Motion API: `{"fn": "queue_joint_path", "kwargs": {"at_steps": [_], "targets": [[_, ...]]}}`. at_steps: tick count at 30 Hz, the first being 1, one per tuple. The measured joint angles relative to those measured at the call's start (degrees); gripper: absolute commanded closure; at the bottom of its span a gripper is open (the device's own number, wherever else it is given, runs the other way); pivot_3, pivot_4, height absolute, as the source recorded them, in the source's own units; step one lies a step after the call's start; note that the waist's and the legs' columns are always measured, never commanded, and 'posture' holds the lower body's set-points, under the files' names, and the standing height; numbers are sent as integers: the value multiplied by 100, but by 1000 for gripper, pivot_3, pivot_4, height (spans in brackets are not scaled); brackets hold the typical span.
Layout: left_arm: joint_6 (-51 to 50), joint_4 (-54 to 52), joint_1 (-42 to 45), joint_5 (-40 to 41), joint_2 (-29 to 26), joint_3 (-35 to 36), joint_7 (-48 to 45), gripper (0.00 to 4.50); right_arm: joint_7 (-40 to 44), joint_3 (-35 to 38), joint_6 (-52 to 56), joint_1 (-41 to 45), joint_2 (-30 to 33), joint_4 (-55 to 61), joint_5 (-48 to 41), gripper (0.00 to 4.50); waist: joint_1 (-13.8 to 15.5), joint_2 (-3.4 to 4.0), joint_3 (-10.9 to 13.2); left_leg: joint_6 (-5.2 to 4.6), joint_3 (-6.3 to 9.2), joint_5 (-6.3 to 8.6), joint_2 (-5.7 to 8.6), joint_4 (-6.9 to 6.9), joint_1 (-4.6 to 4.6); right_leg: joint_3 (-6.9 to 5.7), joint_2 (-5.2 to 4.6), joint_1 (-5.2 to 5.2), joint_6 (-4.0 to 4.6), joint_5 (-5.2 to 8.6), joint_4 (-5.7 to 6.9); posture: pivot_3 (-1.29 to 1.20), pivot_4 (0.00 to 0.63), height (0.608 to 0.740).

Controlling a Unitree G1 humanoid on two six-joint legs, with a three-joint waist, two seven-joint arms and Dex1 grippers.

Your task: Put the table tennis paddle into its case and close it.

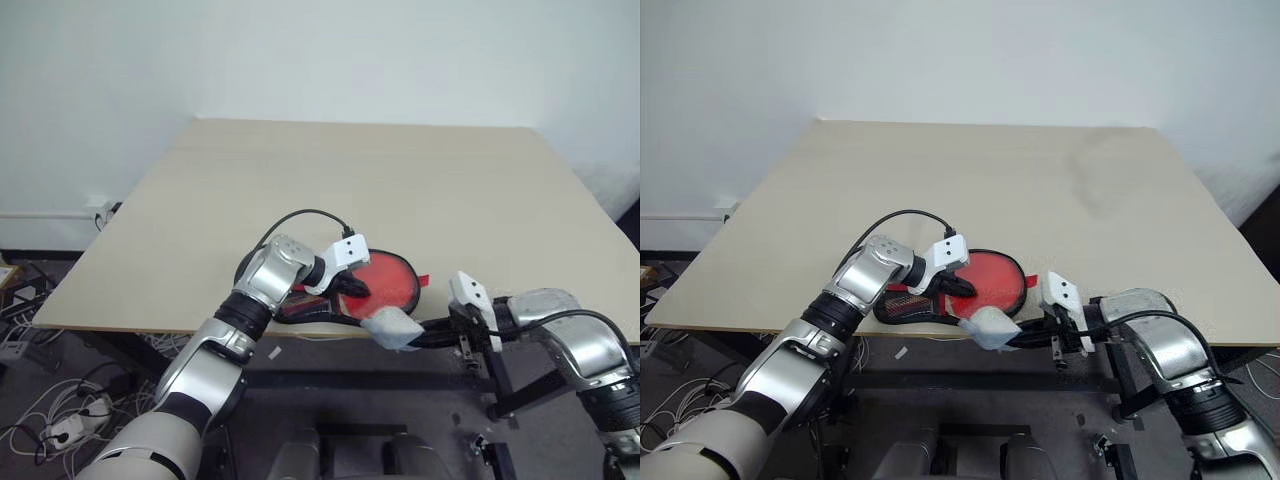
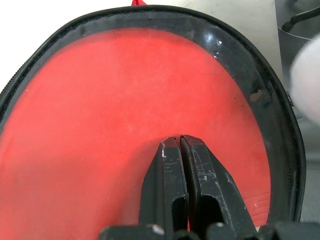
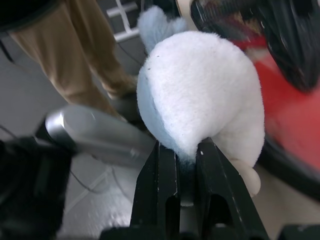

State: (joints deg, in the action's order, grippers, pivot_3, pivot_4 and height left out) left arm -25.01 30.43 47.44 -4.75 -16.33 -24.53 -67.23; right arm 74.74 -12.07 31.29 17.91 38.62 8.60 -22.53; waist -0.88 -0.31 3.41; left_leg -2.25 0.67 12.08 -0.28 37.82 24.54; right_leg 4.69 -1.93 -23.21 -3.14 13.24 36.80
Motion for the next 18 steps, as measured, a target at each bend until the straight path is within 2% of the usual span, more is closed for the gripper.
{"fn": "queue_joint_path", "kwargs": {"at_steps": [12,18], "targets": [[41,77,36,-2,15,-2,-4,4479,-459,-85,1053,227,-1191,-107,-303,4450,0,1,-2,1,0,1,-4,2,0,-2,3,-2,0,0,7,0,0,740],[49,104,47,-18,-23,0,-13,4479,-621,-118,1200,290,-1838,-606,-312,4450,-34,1,-6,3,0,1,-8,3,-1,-2,8,-5,1,0,14,0,0,740]]}}
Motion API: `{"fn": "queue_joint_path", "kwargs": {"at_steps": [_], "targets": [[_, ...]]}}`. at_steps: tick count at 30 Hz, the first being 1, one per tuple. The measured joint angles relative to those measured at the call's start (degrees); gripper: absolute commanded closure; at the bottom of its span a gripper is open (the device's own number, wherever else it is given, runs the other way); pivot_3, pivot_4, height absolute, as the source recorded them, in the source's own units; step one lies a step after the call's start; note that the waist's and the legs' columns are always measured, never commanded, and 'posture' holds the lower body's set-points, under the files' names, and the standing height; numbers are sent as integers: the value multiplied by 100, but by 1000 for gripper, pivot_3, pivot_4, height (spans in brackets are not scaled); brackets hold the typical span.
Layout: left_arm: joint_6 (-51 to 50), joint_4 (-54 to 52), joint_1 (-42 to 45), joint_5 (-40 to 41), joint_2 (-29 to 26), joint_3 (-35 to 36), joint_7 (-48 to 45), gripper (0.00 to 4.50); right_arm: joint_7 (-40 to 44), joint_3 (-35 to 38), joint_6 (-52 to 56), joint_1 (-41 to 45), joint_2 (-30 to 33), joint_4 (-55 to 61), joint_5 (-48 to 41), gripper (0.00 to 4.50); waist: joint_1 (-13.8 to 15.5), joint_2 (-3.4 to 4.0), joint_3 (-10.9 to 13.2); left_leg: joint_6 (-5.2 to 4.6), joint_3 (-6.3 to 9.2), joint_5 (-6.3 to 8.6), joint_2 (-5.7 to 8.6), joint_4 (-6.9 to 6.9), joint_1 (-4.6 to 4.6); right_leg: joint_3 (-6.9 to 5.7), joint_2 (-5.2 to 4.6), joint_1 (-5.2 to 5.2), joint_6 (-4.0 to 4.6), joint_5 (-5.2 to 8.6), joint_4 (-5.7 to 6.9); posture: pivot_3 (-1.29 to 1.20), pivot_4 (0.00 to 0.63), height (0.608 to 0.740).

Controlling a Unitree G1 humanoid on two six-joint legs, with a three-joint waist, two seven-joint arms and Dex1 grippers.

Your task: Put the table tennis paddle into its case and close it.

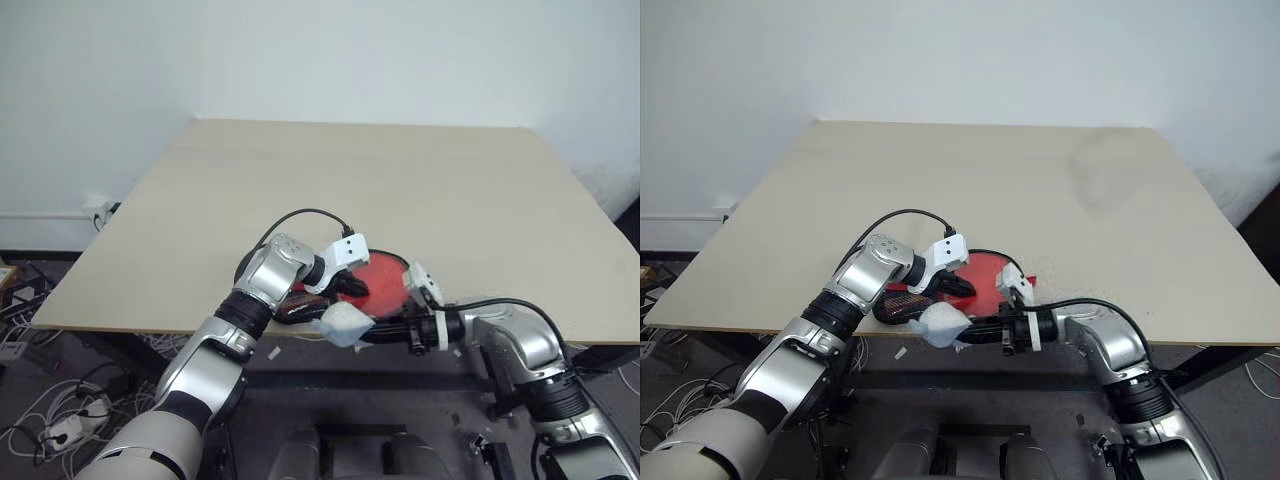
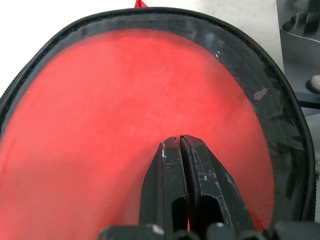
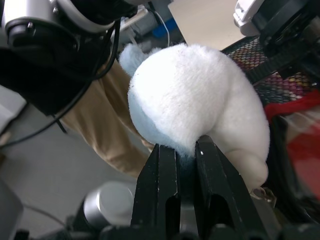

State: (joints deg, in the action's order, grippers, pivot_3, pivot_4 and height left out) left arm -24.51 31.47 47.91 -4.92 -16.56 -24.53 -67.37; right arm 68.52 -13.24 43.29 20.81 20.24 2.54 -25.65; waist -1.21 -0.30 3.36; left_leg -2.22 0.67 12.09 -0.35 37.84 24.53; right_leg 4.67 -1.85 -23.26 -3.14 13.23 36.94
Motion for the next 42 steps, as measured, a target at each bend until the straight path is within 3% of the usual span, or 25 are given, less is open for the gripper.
{"fn": "queue_joint_path", "kwargs": {"at_steps": [8,17,18,20,30,42], "targets": [[8,69,43,-134,-112,50,52,4479,-223,-94,-152,321,-709,-895,130,4450,-107,-4,-40,5,4,3,-20,-3,-5,-1,23,-9,2,0,14,0,0,740],[26,122,56,-224,-136,77,82,4479,-327,-106,-403,349,-838,-1104,269,4450,-163,-1,-58,8,3,5,-20,1,-8,0,23,-13,3,1,29,0,0,740],[32,136,65,-234,-135,80,89,4500,-339,-106,-418,358,-838,-1120,280,3942,-162,-1,-58,8,3,5,-20,2,-8,0,23,-14,3,1,33,0,0,740],[47,178,88,-257,-126,83,99,4500,-347,-101,-441,390,-832,-1171,309,3702,-162,-1,-58,8,2,5,-20,4,-8,1,23,-16,3,1,39,0,0,740],[99,293,137,-309,12,118,113,4500,-330,-105,-432,435,-442,-967,321,1091,-126,-1,-58,9,0,5,-13,8,-5,1,14,-13,3,3,38,0,0,740],[104,300,134,-305,159,124,118,4500,-244,-386,-1219,316,928,-280,910,1091,28,-2,-58,-2,-4,15,2,12,2,2,-2,3,1,4,2,0,0,740]]}}
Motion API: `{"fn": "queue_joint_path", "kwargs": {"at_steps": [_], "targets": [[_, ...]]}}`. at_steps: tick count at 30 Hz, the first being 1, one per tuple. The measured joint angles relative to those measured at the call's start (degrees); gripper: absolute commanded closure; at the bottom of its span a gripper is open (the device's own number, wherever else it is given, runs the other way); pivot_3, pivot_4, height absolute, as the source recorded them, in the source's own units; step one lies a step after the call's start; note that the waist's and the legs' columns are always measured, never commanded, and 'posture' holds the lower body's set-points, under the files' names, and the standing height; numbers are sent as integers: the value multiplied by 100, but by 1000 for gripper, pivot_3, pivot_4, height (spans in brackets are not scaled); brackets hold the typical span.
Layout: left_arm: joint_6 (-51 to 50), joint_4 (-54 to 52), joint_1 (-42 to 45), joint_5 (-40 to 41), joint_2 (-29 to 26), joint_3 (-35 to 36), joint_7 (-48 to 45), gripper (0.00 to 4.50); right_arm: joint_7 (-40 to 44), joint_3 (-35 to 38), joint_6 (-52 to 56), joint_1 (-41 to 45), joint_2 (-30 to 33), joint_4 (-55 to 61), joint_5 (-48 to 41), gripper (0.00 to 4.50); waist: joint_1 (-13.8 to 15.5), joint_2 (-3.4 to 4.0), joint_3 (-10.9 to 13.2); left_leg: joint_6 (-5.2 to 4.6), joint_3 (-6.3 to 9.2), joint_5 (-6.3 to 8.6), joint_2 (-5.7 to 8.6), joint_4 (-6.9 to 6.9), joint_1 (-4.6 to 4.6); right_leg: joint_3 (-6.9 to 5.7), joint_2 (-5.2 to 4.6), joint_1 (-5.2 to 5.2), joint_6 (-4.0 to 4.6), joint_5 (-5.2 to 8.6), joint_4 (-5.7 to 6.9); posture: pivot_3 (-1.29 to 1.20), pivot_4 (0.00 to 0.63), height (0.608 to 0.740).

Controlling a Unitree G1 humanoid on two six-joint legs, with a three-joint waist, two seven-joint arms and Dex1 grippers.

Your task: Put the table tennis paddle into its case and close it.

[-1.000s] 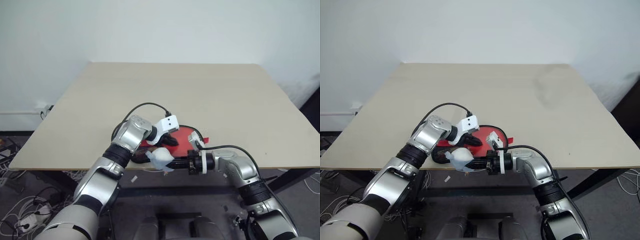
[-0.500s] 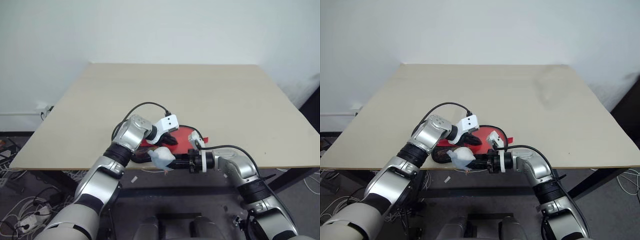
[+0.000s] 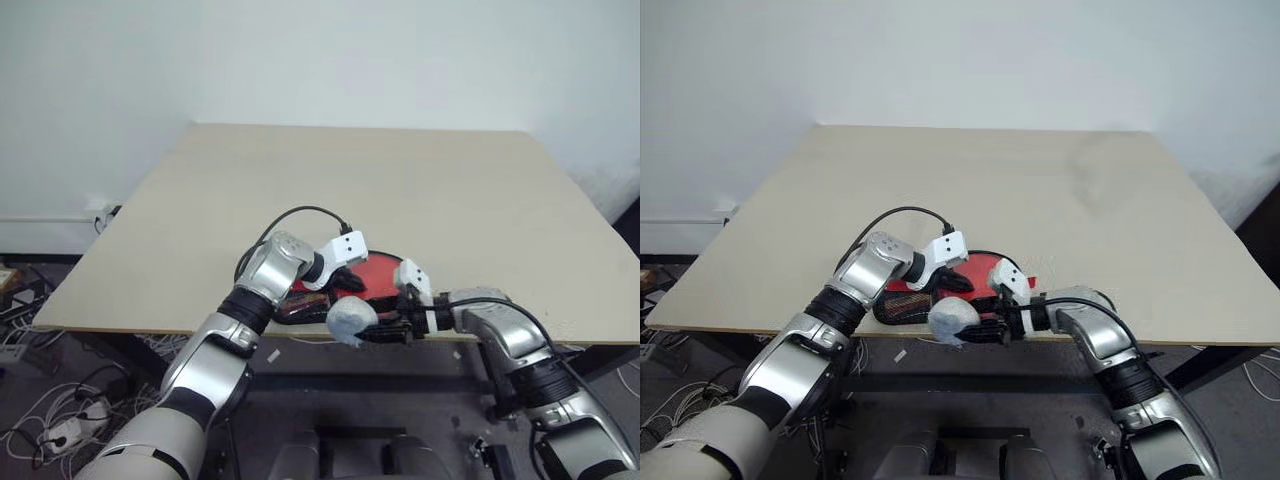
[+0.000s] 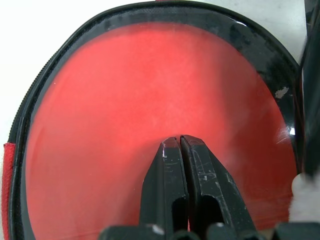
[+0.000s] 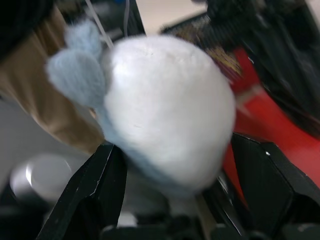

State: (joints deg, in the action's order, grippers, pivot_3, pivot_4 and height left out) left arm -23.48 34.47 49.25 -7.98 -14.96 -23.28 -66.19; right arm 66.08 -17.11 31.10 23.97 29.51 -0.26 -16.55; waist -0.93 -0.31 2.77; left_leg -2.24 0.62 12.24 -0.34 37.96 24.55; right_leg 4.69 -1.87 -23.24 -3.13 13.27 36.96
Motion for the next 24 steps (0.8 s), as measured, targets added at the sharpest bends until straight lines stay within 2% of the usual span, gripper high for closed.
{"fn": "queue_joint_path", "kwargs": {"at_steps": [6,15,18,24], "targets": [[2,-2,-2,0,4,0,-2,4500,56,205,-214,-3,546,132,34,1091,3,-1,0,-3,-1,2,1,2,0,2,0,2,0,0,-3,0,0,740],[2,-5,-4,0,7,0,2,4500,139,455,-495,105,772,14,81,1091,3,-1,0,-4,-2,3,1,5,0,3,0,4,0,0,-4,0,0,740],[3,0,-9,-1,-3,0,4,4500,-114,472,-665,355,718,-385,262,1091,-7,-1,-1,-4,-4,3,0,9,-3,5,0,5,0,0,-2,0,0,740],[59,86,24,1,28,3,-14,4500,-609,371,-1050,1128,120,-1591,773,1091,-14,2,-3,-4,-4,2,1,12,-2,4,0,7,1,-1,0,0,0,740]]}}
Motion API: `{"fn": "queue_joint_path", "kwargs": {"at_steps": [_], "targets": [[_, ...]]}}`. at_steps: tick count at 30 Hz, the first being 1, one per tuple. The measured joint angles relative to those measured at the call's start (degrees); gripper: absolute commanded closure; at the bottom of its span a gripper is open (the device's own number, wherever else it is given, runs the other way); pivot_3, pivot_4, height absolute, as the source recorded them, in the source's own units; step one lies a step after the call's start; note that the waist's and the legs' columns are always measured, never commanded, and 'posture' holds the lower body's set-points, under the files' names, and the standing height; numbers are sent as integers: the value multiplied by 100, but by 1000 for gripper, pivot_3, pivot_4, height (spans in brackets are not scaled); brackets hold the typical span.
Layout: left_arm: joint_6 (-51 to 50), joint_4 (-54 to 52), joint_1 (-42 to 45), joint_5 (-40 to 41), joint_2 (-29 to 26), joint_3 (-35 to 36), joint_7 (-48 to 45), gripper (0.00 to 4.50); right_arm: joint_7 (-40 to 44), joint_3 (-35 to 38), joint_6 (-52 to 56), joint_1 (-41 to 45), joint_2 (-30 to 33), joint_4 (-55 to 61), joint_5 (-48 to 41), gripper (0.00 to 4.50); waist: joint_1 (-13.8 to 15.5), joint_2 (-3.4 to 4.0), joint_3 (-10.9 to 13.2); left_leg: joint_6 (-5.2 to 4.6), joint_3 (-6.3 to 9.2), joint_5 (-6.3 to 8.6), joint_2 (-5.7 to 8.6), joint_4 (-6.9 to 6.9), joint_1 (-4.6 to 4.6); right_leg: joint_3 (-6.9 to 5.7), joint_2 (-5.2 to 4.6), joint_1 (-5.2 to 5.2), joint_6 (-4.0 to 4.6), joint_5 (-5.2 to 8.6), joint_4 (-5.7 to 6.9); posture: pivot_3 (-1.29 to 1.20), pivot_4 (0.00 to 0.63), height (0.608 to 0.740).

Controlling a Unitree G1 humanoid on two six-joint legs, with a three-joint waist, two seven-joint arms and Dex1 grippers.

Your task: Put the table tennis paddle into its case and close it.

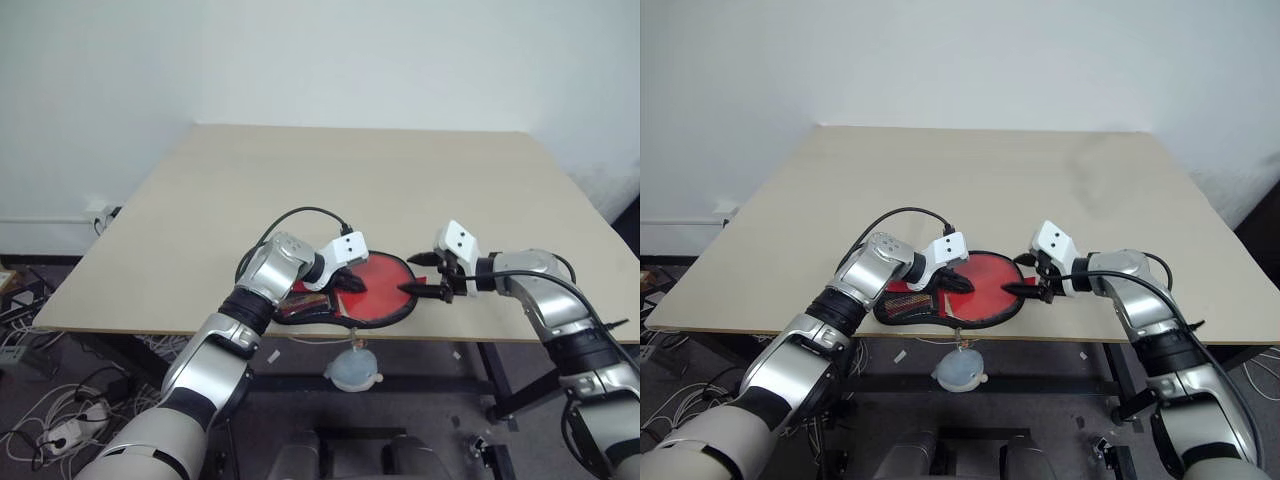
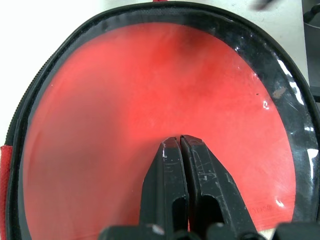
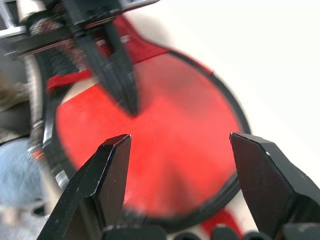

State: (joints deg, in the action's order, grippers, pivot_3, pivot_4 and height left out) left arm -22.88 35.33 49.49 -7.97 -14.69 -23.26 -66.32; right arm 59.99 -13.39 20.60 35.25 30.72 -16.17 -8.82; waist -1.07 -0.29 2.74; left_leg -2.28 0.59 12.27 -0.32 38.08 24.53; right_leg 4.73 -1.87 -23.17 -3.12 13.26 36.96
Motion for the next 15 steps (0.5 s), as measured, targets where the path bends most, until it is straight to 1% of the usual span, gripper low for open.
{"fn": "queue_joint_path", "kwargs": {"at_steps": [4,9,11,13,15], "targets": [[45,47,17,10,8,7,-5,4500,26,-168,-91,129,-301,-509,105,1852,-2,1,0,0,0,0,4,4,0,2,-3,2,0,-1,1,0,0,740],[45,-22,-33,109,-73,57,-73,4500,275,-301,-111,233,-332,-651,195,3356,-21,1,0,0,0,0,4,3,0,5,-4,-4,0,0,4,0,0,740],[28,-166,-137,210,-156,78,-195,4500,318,-379,-118,259,-345,-749,237,3885,-35,1,0,0,0,0,4,-1,0,6,-3,-7,0,0,5,0,0,740],[0,-483,-344,363,-358,123,-452,4500,347,-454,-115,294,-411,-930,340,4455,-53,2,0,0,-3,0,2,-8,2,10,-3,-15,1,0,7,0,0,740],[-48,-861,-557,492,-636,130,-746,4500,344,-499,-122,327,-466,-1120,435,4493,-67,5,2,1,-4,-1,2,-11,3,11,-2,-19,1,0,8,0,0,740]]}}
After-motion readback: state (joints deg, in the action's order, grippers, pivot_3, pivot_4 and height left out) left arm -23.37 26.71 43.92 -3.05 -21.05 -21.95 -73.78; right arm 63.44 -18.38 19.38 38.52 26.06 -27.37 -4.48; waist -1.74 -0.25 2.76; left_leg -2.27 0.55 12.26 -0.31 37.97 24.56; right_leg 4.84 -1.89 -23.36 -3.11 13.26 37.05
